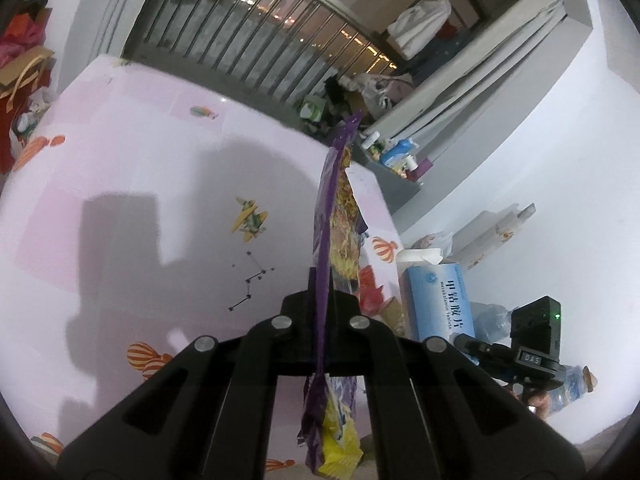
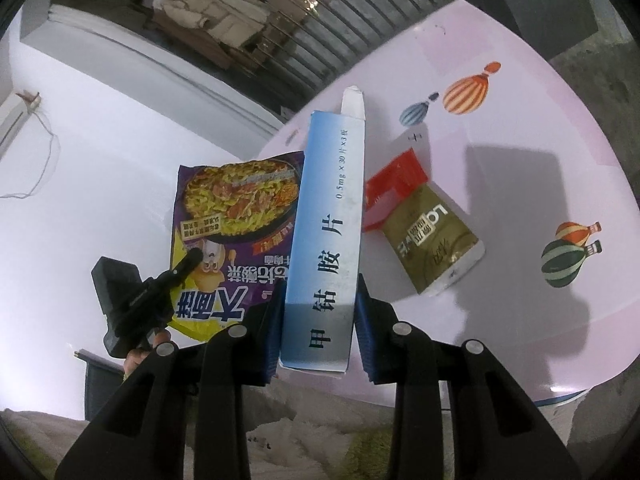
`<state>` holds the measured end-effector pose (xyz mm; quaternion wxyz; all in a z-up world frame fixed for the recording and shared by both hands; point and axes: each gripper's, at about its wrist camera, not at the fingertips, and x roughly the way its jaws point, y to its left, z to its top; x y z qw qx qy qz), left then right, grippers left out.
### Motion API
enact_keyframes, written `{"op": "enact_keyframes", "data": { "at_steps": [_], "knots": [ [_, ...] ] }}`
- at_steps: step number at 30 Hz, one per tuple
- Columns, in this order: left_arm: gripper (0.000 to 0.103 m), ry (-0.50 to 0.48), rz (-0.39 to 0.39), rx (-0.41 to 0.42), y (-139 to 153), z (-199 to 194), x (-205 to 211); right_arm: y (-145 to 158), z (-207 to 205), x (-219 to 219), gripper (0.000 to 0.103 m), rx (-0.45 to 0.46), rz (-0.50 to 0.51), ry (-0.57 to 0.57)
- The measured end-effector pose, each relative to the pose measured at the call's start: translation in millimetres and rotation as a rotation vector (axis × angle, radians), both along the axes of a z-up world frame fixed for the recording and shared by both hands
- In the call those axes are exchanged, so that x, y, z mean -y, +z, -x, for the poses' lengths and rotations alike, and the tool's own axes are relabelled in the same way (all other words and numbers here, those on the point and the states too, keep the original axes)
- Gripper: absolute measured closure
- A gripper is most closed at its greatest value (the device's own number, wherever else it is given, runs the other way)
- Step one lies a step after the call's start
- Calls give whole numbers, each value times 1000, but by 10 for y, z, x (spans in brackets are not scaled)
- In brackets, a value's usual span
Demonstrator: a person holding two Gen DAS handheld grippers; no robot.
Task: Collect trash
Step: 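Carry both items to the blue wastebasket and open the left tool over it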
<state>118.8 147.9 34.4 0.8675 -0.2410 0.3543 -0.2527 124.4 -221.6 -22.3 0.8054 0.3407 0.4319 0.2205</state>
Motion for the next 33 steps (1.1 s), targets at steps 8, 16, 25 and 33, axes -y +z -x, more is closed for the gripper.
{"op": "enact_keyframes", "data": {
  "at_steps": [8, 16, 25, 33],
  "knots": [
    [103, -58, 28, 84, 312, 68, 224, 127, 246, 211, 71, 83, -35, -35],
    [103, -249, 23, 139, 667, -125, 1028, 268, 780, 855, 71, 189, -67, -196],
    [103, -565, -179, 120, 749, -287, 3036, 0, 1836, 2188, 71, 166, -58, -614],
    [103, -802, -362, 6, 161, -221, 4940, -695, 2438, 3049, 71, -72, -78, -963]
  ]
}}
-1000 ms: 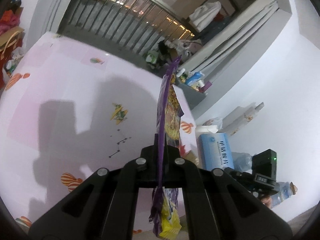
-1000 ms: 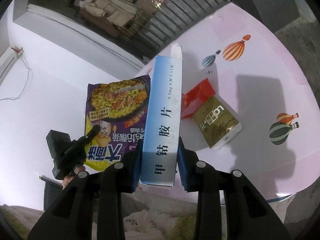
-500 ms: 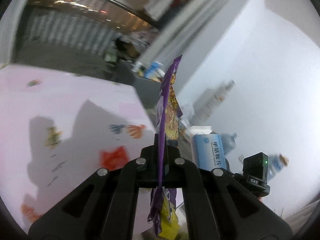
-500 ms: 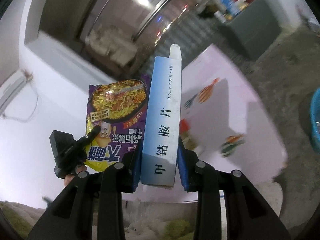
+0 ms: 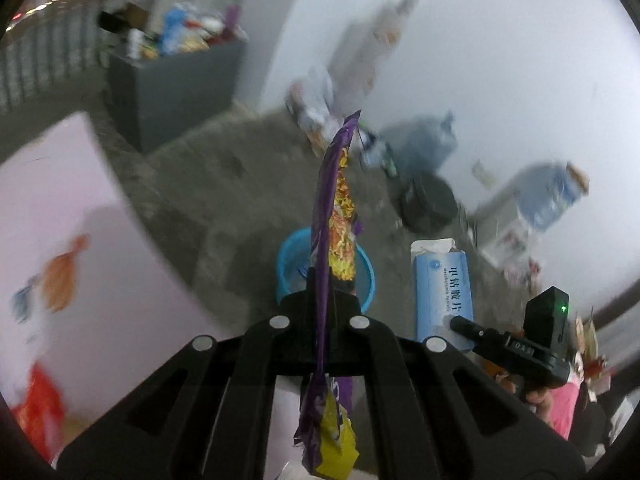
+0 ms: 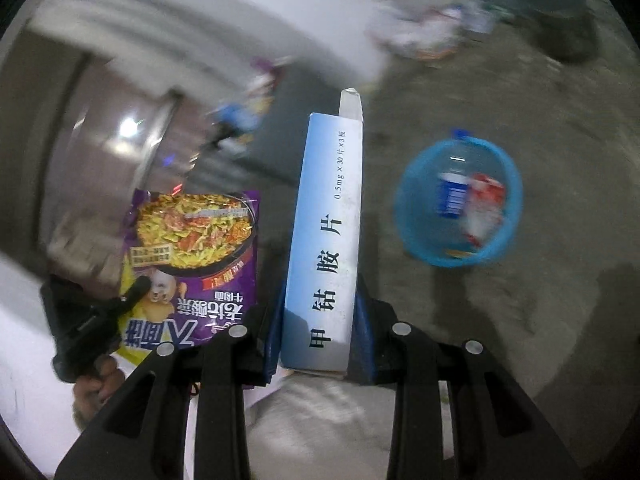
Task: Collect trash
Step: 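Carry both items to the blue wastebasket and open the left tool over it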
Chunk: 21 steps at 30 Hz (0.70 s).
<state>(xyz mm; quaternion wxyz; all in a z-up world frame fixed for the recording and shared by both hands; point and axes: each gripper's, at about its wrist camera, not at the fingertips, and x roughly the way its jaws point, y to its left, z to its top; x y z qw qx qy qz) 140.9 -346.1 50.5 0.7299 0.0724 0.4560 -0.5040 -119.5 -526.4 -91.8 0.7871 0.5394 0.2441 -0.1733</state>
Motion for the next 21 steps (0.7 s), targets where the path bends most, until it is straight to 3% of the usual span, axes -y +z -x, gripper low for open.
{"op": "enact_keyframes", "data": {
  "at_steps": [3, 7, 12, 14, 15, 16, 18, 21],
  "knots": [
    [103, -54, -95, 32, -310, 67, 655, -310, 90, 211, 71, -61, -69, -78],
    [103, -119, -187, 56, -801, 51, 1435, -518, 94, 428, 71, -126, -78, -139],
    [101, -160, -164, 33, -1290, 1, 2042, -492, -90, 742, 71, -88, -54, -166],
    [82, -168, -158, 16, -1463, -8, 2203, -480, -275, 878, 71, -55, -49, -163],
    [53, -161, -181, 16, -1568, -47, 2258, -512, -356, 944, 71, -40, -50, -162],
    [43, -132, -218, 32, -1674, -95, 2299, -565, -453, 1016, 71, -29, -55, -156],
    [42, -80, -258, 45, -1793, -206, 2312, -731, -621, 1136, 70, -26, -67, -151],
    [38, -14, -286, 15, -1824, -378, 2201, -1231, -902, 1259, 69, -73, -116, -119]
  ]
}}
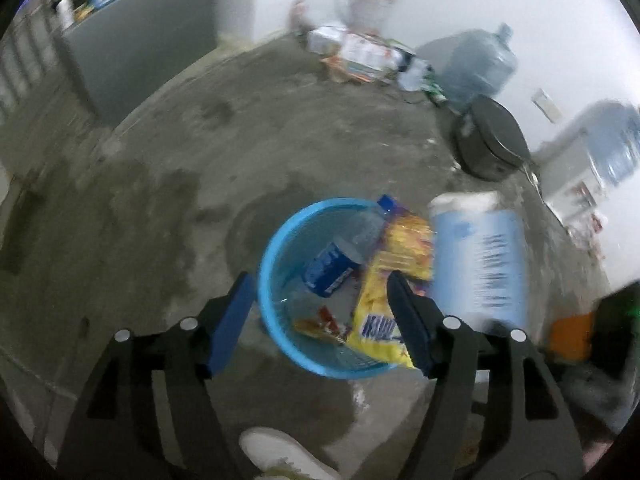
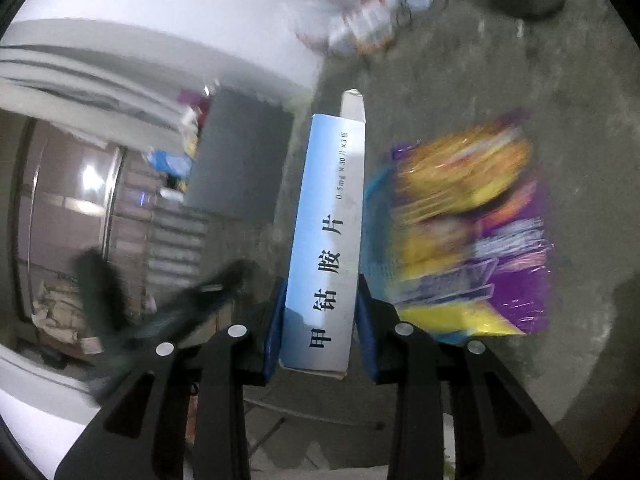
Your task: Collect trash
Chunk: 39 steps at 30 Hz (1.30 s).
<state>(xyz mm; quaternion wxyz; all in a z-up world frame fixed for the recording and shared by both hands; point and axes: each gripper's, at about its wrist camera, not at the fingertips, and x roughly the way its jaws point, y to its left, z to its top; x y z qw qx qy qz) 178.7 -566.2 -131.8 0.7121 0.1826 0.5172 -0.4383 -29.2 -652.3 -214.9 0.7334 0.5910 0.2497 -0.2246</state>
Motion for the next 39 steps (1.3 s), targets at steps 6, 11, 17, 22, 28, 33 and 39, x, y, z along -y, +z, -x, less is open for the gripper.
{"op": "enact_keyframes", "data": {
  "at_steps": [6, 11, 17, 22, 28, 33, 39],
  "knots": [
    [32, 17, 38, 50, 450, -168, -338, -802, -193, 85, 64, -335, -51, 39],
    [25, 8, 91, 102, 1004, -94, -792, -535, 64, 10, 56, -271, 3, -15],
    [20, 17, 154, 151, 1493, -23, -1417, -179, 544, -60, 55, -259, 54, -106],
    [18, 88, 221, 191, 1769, 84, -2265, -129, 731, -40, 51, -314, 71, -137],
    [14, 284, 261, 242, 1962, 138, -3459, 359, 517, -292, 51, -253, 154, -63],
    [14, 532, 260, 279, 2003, 215, -4549, 941, 186, -802, 46, -161, 241, 90],
    [14, 747, 274, 258, 1867, 310, -5572, 1625, -337, -1627, 40, -82, 349, 370]
  ]
}}
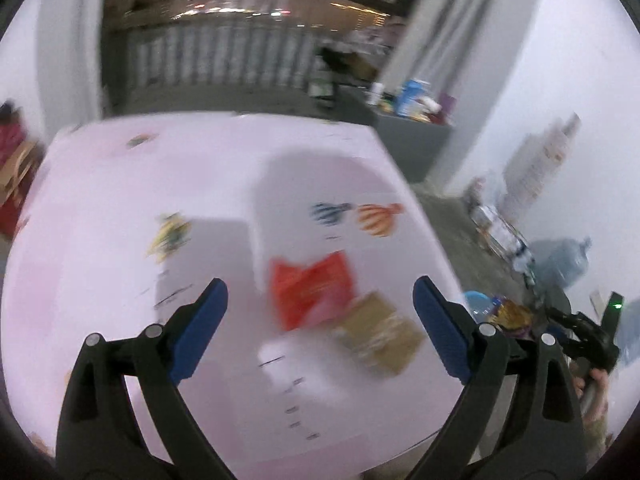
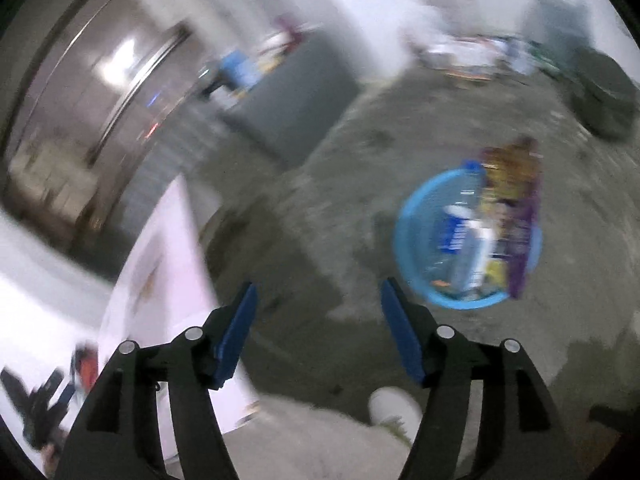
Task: Collect trash
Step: 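Grasp the red wrapper with the left tool while the right tool grasps the gold LO packet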
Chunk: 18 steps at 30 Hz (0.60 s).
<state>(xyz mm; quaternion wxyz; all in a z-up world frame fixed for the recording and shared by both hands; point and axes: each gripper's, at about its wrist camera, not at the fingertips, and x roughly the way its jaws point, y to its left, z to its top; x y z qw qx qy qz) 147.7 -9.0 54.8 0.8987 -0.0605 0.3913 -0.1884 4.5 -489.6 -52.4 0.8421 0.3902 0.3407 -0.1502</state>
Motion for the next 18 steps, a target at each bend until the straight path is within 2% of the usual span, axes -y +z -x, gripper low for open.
{"op": "enact_keyframes", "data": {
  "at_steps": [2, 5, 8, 11, 13, 18],
  "knots": [
    [14, 18, 20, -8, -67, 13, -169, 166, -155, -284, 40, 15, 8, 90],
    [14, -10, 54, -19, -176, -11, -293, 367, -406, -766, 40, 44, 14, 237],
    [14, -67, 57, -6, -249, -22, -155, 485, -644, -1301, 40, 39, 61, 374],
    [24, -122, 70, 2, -330, -85, -45, 531, -853, -1787, 39, -2, 125, 502],
    [33, -139, 75, -8, -402, -184, -21, 527, -960, -2047, 33, -20, 162, 582],
    [54, -164, 37, -46, -591, -486, 66, 520, -1200, -2599, 31, -57, 269, 734]
  ]
}}
